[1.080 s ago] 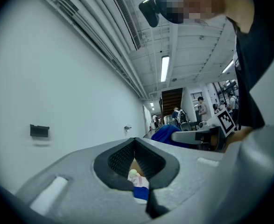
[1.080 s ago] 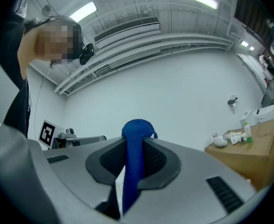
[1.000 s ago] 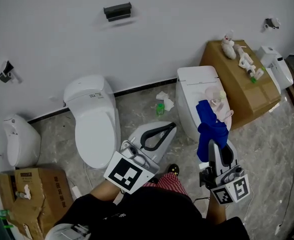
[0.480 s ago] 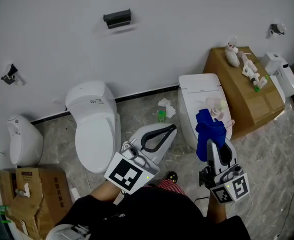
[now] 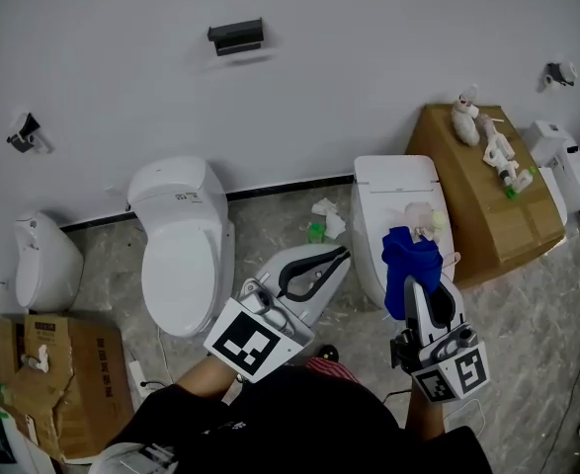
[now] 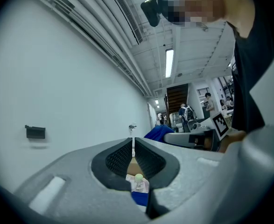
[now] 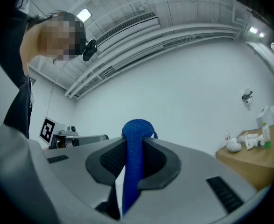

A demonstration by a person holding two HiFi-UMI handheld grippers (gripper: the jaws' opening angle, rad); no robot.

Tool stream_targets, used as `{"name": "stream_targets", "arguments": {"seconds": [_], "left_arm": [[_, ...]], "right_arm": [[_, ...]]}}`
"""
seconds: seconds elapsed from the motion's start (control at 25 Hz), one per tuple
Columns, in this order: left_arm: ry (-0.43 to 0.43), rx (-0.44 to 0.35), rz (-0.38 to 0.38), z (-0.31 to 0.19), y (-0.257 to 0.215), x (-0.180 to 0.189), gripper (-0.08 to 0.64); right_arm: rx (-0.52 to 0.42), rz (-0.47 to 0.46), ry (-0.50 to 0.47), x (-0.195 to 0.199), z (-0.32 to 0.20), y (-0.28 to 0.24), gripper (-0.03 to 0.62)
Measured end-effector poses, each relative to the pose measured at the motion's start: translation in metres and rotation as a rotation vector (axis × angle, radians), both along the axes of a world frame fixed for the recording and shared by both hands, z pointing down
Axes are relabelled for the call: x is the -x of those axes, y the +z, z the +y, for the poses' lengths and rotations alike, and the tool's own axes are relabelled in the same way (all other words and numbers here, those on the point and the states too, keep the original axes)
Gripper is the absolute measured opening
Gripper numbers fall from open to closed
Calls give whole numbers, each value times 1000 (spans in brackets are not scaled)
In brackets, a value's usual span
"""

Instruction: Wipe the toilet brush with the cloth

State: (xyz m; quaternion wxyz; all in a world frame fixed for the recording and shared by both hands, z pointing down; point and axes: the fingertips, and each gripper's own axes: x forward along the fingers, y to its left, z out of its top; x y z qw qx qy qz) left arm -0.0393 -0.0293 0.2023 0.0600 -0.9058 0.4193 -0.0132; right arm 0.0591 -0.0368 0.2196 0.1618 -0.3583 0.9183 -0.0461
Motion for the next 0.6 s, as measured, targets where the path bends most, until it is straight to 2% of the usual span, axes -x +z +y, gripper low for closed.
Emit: {"name": "stream_targets", "arguments": {"seconds": [0.4, 0.6], "left_arm": [[-78, 14, -35, -2, 15, -7, 8], [-110, 34, -35, -3, 20, -8, 8]], "right_arm": [[16, 5, -81, -7, -12, 21, 64], [40, -39, -124, -4, -16, 19, 64]]}}
